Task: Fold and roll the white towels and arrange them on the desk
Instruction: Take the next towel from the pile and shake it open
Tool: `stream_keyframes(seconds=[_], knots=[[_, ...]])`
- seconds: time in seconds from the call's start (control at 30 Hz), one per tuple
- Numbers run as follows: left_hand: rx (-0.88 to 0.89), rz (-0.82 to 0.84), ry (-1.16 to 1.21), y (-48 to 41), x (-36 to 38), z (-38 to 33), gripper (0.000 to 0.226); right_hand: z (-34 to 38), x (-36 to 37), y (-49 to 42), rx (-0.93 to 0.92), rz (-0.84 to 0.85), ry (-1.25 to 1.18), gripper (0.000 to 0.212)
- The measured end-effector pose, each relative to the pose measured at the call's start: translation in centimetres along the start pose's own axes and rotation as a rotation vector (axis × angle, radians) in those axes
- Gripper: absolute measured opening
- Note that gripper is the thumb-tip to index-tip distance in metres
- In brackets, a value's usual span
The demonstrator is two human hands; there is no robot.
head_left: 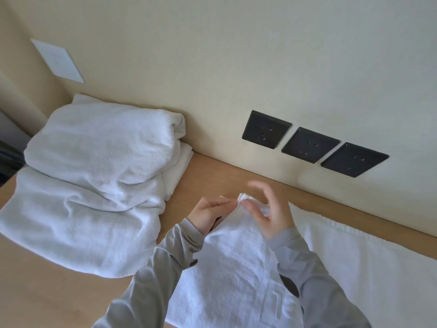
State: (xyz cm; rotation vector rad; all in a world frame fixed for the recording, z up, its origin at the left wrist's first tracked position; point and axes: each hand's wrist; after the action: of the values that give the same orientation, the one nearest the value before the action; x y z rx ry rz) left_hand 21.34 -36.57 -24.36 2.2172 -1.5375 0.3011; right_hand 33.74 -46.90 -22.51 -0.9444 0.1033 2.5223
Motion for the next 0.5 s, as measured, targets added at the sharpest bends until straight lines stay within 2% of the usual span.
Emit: stream_keyframes(seconds=[0.07,0.13,0.2,0.23,0.27,0.33,0.5], knots=[[-0.088,-0.022,0.058,-0.4,-1.0,0.5,0.025,-0.1,0.1,0.7,0.010,0.042,-0.014,0.020],[-0.187,-0.228,-0.013,-1.6,-2.3,1.1,0.020,-0.3,0.0,1.5,0.030,-0.020,-0.061,0.016],[-0.370,-0.502,-0.350,-3.2,-3.7,2.1,0.017,-0.4,-0.3,2.3,0.053,-0.036,-0.128,0.014],[-0.492,-0.562,-0.505,-3.8,-4.0,2.5,0.027,-0.5,-0.4,2.7,0.071,-0.018,-0.156,0.015],[-0.581,-0.552,-0.592,-4.4,-4.2,2.8,0.037,-0.6,-0.6,3.0,0.091,0.003,-0.173,0.017],[-0.649,-0.466,-0.636,-5.9,-4.2,3.6,0.048,-0.7,-0.8,3.6,0.128,0.032,-0.207,0.022],[-0.701,-0.466,-0.618,-7.5,-2.8,4.3,0.048,-0.7,-1.7,4.1,0.152,0.037,-0.238,0.024]])
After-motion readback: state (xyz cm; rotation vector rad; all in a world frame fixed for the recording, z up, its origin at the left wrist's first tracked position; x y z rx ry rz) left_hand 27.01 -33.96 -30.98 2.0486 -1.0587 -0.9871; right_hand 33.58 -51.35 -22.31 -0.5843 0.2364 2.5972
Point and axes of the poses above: each hand's wrist, its own y-axis away from the middle knuckle, its own x-axis out of the palm, z = x × y, and after that the axes turned 10 degrees about z, right-handed
